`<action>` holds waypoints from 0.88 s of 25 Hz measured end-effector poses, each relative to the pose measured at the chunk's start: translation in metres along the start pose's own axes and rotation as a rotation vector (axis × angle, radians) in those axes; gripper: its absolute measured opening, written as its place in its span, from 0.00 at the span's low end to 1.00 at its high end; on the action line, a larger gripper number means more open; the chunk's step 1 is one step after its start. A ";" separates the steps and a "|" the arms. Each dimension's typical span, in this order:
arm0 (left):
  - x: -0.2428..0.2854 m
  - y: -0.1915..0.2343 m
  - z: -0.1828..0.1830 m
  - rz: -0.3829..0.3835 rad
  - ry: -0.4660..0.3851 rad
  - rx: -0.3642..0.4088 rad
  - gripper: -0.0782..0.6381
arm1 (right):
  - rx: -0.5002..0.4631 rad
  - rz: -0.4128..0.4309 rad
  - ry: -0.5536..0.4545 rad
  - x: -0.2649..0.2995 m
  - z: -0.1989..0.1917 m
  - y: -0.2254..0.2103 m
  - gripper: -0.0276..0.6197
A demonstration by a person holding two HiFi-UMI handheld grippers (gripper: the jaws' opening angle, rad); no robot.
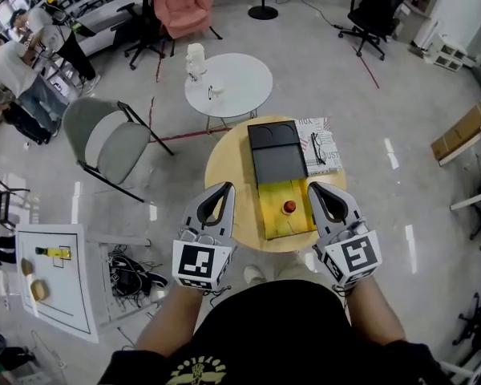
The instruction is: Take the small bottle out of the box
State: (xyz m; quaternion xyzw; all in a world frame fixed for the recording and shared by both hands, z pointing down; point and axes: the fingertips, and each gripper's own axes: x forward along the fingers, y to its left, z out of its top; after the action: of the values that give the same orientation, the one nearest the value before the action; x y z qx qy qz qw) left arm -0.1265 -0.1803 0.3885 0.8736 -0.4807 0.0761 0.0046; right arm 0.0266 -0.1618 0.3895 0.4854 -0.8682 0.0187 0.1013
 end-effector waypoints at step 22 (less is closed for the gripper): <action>0.035 0.004 -0.019 0.091 0.070 -0.031 0.13 | -0.021 0.145 0.028 0.044 -0.017 -0.024 0.07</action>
State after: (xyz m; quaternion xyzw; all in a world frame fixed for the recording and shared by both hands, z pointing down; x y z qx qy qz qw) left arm -0.1138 -0.2106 0.4120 0.8475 -0.5204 0.0992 0.0314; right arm 0.0273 -0.2096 0.4134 0.4197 -0.8998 0.0235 0.1169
